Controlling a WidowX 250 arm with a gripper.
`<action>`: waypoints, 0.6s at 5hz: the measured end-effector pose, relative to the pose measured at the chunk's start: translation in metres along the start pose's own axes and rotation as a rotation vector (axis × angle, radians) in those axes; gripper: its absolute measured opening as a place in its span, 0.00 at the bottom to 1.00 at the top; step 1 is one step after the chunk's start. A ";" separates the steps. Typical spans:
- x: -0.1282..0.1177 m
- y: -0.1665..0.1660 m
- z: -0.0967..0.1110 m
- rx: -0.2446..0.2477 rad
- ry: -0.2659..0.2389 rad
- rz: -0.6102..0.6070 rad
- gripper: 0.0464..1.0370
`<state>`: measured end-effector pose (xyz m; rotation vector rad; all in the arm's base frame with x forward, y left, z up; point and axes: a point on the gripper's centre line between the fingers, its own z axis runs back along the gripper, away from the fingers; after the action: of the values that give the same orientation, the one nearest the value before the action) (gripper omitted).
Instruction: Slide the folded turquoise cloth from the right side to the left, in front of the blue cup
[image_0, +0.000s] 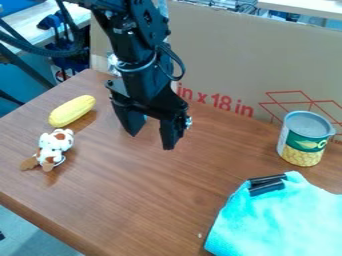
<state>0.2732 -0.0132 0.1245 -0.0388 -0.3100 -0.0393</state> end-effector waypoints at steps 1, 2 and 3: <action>-0.004 -0.001 -0.006 -0.002 0.026 -0.002 0.96; 0.004 -0.024 -0.014 -0.039 0.061 -0.040 0.96; 0.017 -0.059 -0.016 -0.037 0.026 -0.076 0.96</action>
<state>0.2915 -0.0733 0.1165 -0.0629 -0.2850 -0.1208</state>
